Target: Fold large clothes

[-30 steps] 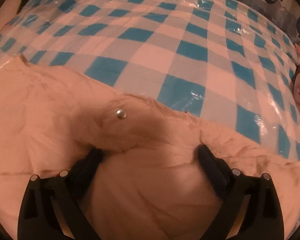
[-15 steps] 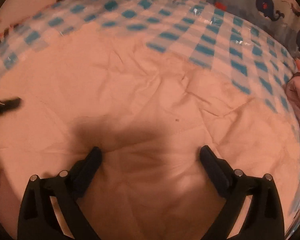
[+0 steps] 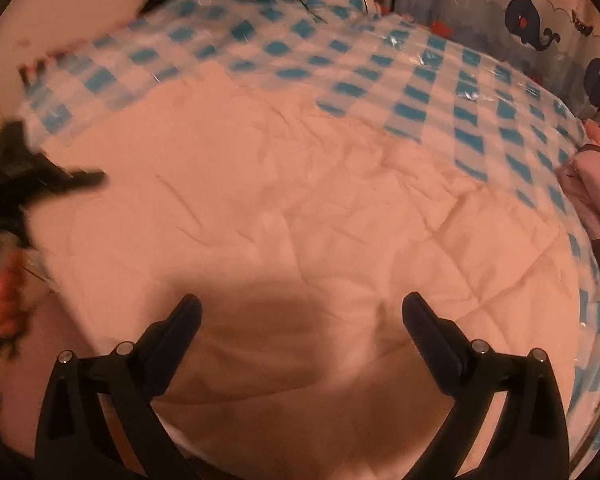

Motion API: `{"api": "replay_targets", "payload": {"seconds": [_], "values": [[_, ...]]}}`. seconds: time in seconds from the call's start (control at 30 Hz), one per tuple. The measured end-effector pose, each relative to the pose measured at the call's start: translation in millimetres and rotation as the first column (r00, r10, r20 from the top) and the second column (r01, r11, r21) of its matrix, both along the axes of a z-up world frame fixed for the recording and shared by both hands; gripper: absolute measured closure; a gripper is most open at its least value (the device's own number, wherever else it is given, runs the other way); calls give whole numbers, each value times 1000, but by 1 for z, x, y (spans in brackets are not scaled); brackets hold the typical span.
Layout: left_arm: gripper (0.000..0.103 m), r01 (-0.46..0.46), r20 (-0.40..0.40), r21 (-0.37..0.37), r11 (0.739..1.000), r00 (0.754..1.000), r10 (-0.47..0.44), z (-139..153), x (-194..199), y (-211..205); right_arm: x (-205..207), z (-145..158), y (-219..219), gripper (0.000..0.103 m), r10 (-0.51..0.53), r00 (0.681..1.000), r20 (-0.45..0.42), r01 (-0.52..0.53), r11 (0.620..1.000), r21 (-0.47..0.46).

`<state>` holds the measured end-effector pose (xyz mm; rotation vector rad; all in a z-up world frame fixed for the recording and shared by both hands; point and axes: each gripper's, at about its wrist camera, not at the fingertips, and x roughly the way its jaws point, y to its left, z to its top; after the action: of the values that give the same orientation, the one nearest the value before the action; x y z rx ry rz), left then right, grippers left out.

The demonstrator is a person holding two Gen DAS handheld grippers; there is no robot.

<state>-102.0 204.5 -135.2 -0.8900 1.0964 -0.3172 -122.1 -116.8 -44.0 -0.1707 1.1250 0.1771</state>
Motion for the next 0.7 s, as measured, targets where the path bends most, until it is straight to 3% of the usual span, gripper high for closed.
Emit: {"api": "replay_targets", "payload": {"seconds": [0.07,0.13,0.17,0.27,0.37,0.43,0.5,0.6,0.63,0.67,0.7], "values": [[41,9,8,15,1000,1000,-9,3,0,-2,6,-26,2,6,21,999,-42,-22,1000,-19],[42,5,24,34,999,1000,-6,6,-2,-2,6,-11,1,6,9,999,-37,-8,1000,13],[43,5,27,32,999,1000,-6,7,-2,-1,3,4,0,6,-3,1000,21,2,999,50],[45,-3,35,38,999,999,1,8,-3,0,1,24,-3,6,-30,994,108,27,999,25],[48,0,49,56,998,999,-3,12,-6,-3,21,-27,0,5,-19,1000,-13,18,998,-67],[51,2,74,105,994,997,-10,22,-8,-9,22,-32,0,5,-10,1000,-1,10,998,-58],[53,-2,103,138,990,995,-12,32,-11,-12,22,-21,-4,6,-15,1000,-13,14,1000,-27],[54,-11,137,168,986,991,-12,47,-12,-17,9,12,-18,6,-53,991,119,48,998,41],[54,-14,152,187,982,988,-15,53,-14,-20,8,12,-19,6,-58,991,123,52,998,48],[55,-18,166,207,978,986,-17,59,-16,-23,11,6,-20,6,-57,993,101,53,998,43],[55,-22,174,216,976,985,-17,63,-17,-25,18,-16,-17,5,-48,999,25,48,999,5]]}}
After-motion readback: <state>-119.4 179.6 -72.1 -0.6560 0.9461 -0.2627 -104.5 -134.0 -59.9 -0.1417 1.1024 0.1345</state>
